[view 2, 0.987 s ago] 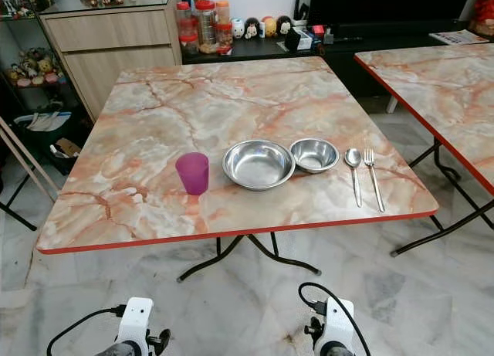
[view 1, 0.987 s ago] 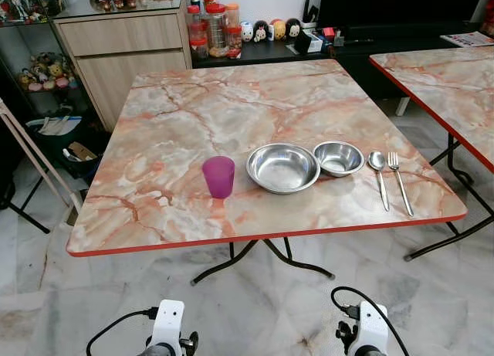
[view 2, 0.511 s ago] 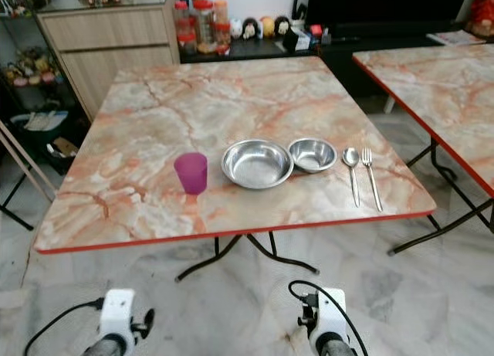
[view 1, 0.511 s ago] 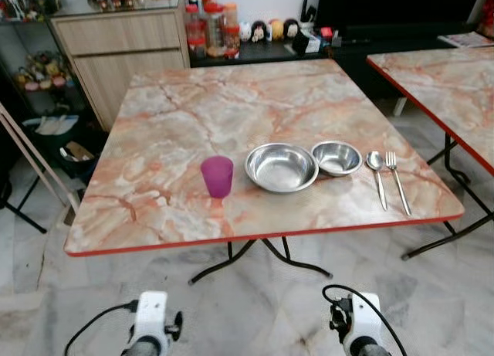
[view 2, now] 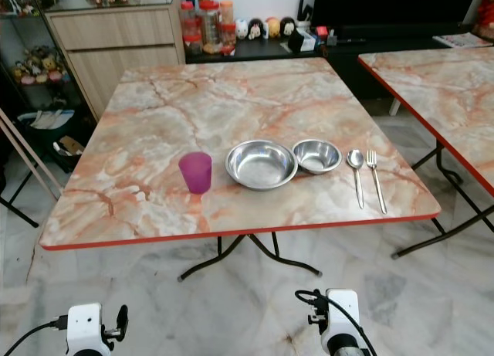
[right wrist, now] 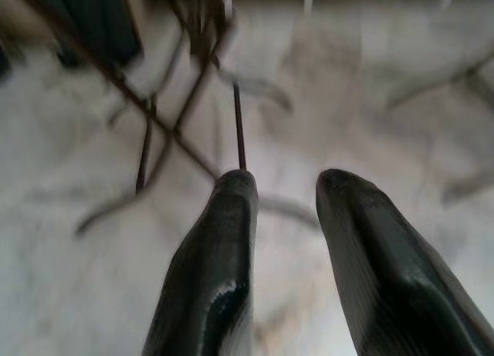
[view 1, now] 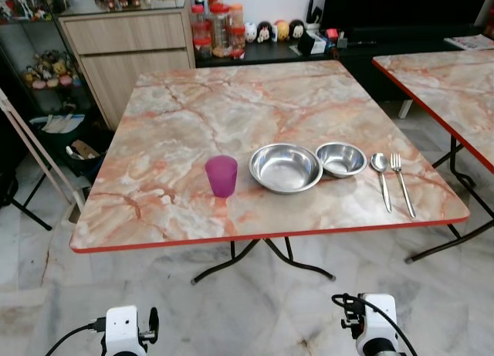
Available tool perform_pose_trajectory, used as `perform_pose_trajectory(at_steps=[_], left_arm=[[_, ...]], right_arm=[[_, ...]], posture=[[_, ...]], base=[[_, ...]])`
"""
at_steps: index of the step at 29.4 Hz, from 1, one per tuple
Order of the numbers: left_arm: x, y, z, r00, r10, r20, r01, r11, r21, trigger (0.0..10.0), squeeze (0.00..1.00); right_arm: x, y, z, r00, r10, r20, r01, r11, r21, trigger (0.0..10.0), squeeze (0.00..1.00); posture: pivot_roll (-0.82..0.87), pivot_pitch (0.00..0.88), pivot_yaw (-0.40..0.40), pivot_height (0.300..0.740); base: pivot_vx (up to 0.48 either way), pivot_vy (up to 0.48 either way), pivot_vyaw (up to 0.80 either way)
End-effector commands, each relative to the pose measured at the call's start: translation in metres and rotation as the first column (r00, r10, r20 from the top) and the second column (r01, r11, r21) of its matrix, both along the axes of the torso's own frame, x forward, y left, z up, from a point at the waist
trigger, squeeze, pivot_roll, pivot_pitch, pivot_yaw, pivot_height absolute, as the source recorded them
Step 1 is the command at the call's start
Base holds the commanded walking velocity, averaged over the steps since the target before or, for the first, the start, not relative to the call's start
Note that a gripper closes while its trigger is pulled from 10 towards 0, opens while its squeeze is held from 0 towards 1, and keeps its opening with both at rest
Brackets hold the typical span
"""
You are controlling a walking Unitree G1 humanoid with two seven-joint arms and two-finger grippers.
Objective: Setting the table
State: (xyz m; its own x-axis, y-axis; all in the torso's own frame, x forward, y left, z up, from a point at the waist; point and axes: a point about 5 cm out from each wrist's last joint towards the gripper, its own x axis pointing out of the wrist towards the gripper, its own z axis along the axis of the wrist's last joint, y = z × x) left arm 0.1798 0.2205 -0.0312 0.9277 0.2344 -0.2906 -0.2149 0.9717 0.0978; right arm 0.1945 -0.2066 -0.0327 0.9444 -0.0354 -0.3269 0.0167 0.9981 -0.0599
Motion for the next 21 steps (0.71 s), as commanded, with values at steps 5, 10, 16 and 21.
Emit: perform_pose_trajectory(at_steps=[5,10,16,21], left_arm=[[0.017,0.005,0.034,0.986,0.023,0.167,-0.026,0.999,0.019,10.0,0.00],[0.034,0.001,0.059,0.966,-0.003,0.258,-0.006,0.999,0.035,10.0,0.00],[0.061,-0.004,0.089,0.933,-0.023,0.360,0.011,0.999,0.033,10.0,0.00],[0.093,-0.026,0.111,0.912,-0.097,0.399,0.099,0.995,0.015,10.0,0.00]], right_arm=[[0.023,0.008,0.040,0.980,0.039,0.197,-0.035,0.999,-0.022,10.0,0.00],[0.042,0.018,0.069,0.952,0.058,0.301,-0.057,0.998,-0.012,10.0,0.00],[0.059,0.027,0.088,0.933,0.072,0.353,-0.081,0.997,0.011,10.0,0.00],[0.074,0.040,0.095,0.937,0.068,0.341,-0.095,0.993,0.063,10.0,0.00]], posture=[[-0.02,0.000,0.004,0.740],[-0.02,0.000,0.003,0.740],[-0.02,0.000,0.002,0.740],[-0.03,0.000,0.005,0.740]], base=[[0.000,0.000,0.00],[0.000,0.000,0.00],[0.000,0.000,0.00],[0.000,0.000,0.00]])
